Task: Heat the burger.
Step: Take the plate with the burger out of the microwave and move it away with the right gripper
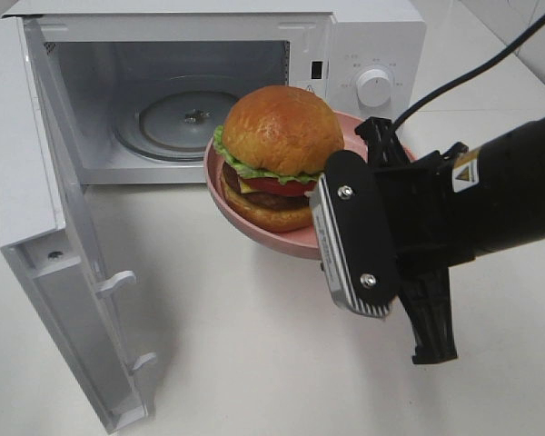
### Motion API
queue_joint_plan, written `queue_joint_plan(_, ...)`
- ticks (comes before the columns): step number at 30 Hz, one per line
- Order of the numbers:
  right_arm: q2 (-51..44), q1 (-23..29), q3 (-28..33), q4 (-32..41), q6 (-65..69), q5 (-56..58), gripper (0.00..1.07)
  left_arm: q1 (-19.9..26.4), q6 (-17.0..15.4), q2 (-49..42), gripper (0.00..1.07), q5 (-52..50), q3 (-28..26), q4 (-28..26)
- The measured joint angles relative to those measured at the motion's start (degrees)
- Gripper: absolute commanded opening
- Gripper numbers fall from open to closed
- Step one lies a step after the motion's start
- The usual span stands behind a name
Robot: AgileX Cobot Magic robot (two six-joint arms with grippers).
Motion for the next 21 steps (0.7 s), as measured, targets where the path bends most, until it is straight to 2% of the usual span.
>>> queue_joint_plan(5, -5.56, 0.0, 4.3, -5.44, 5.44, 0.97, 0.0, 0.0, 0.0, 0.0, 0.98, 0.0, 0.0, 0.0)
queue_joint_plan(8, -6.25, 0.0, 4.7, -6.36, 6.3, 1.15, 0.0, 0.0, 0.0, 0.0, 0.98, 0.0, 0.0, 0.0)
queue_joint_plan(10, -8.71, 0.0, 6.02, -10.31, 10.66, 3.15, 0.0, 0.0, 0.0, 0.0, 0.98, 0.0, 0.0, 0.0)
queue_joint_plan(19, -12.78, 0.0, 6.59, -19.02, 21.77, 8.08, 0.0, 0.0, 0.0, 0.0, 0.98, 0.0, 0.0, 0.0)
queue_joint_plan(21, -15.18, 0.0, 6.59, -24.47, 29.22, 10.54, 0.0, 0.0, 0.0, 0.0, 0.98, 0.0, 0.0, 0.0)
